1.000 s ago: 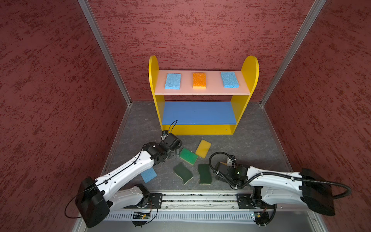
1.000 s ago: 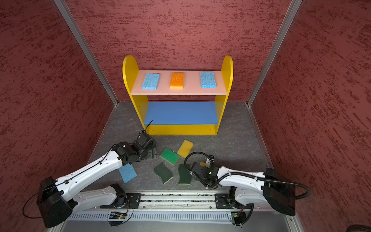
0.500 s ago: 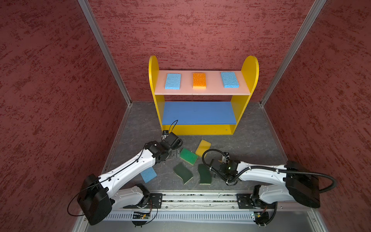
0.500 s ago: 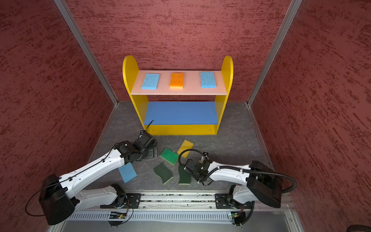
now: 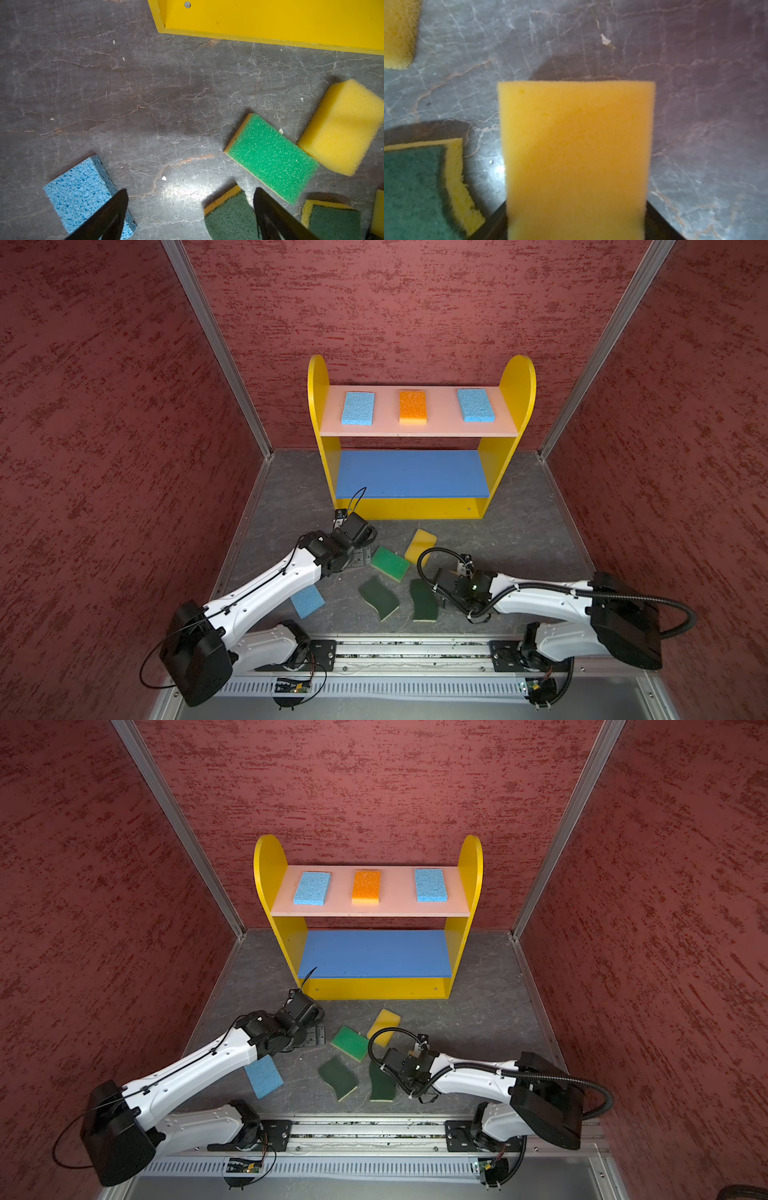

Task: Arrange cleaning sponges on a shelf
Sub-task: Pick up the cleaning sponge from the bottom-center of the table.

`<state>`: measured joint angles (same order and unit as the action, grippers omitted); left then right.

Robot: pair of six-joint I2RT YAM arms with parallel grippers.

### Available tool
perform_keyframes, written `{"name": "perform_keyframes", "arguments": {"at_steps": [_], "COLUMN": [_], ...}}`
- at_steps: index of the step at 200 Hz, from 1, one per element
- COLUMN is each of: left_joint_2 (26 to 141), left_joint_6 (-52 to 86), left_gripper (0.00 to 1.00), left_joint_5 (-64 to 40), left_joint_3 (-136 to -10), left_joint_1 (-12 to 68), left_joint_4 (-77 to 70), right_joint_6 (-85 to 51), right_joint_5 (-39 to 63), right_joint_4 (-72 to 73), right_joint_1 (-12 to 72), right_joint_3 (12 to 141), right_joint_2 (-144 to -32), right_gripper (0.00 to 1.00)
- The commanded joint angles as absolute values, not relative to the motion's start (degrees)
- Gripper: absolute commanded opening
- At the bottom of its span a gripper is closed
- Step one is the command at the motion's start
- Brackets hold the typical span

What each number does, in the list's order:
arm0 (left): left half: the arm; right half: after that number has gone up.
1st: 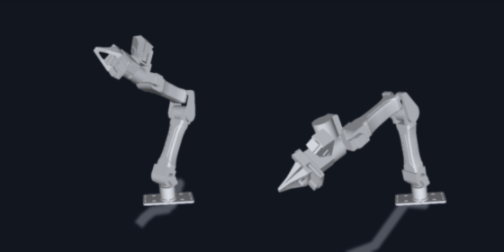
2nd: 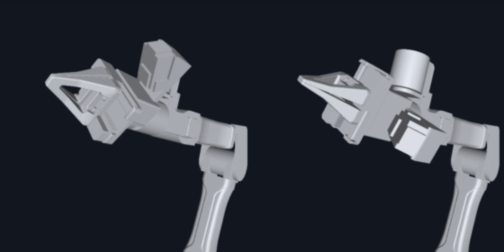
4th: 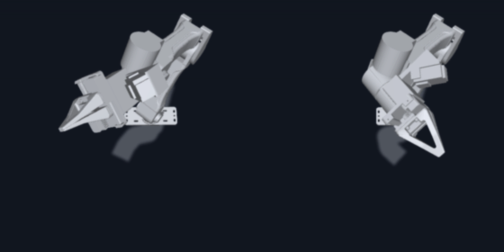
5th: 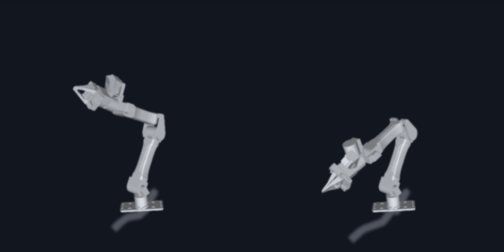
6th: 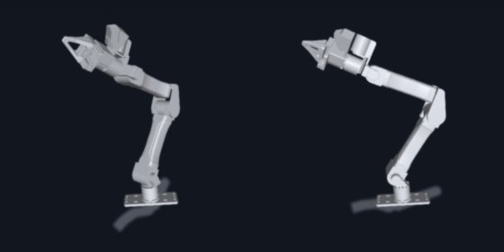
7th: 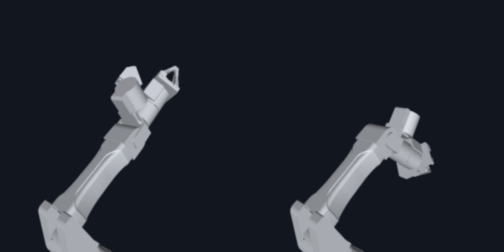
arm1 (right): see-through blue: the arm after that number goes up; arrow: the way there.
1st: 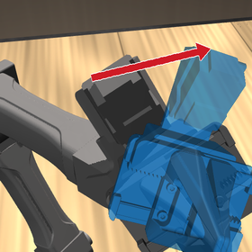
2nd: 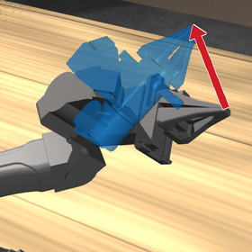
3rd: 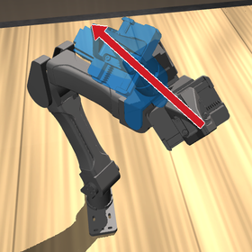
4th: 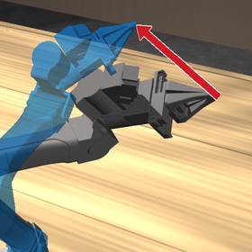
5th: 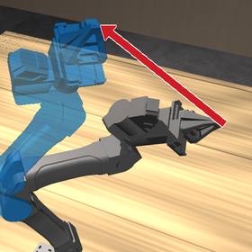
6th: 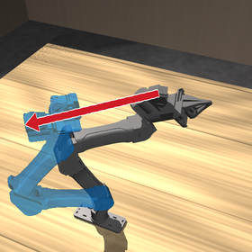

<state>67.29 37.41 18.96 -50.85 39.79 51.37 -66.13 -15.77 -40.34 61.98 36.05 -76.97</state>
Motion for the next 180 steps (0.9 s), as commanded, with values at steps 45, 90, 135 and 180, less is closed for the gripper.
{"name": "perform_keyframes", "arguments": {"at_steps": [45, 90, 135, 180], "left_joint_2": [67.3, 66.7, 63.7, 63.2], "left_joint_6": [36.2, 35.8, 35.1, 33.5], "left_gripper": [0.95, 0.95, 0.95, 0.95], "left_joint_5": [19.4, 20.1, 21.6, 21.6], "left_joint_3": [-52.9, -53.4, -53.3, -53.5], "left_joint_1": [39.5, 39.5, 39.0, 37.2], "left_joint_4": [50.7, 50.9, 50.3, 49.4], "right_joint_6": [-59.0, -50.8, -39.6, -25.2], "right_joint_5": [-24.1, -28.5, -29.5, -27.1], "right_joint_4": [-48.6, -50.4, -46.5, -40.9], "right_joint_1": [60.0, 56.5, 48.4, 41.0], "right_joint_3": [42.6, 48.4, 52.2, 57.1], "right_joint_2": [-71.1, -67.7, -63.1, -64.9], "right_gripper": [0.72, 0.73, 0.73, 0.73]}}
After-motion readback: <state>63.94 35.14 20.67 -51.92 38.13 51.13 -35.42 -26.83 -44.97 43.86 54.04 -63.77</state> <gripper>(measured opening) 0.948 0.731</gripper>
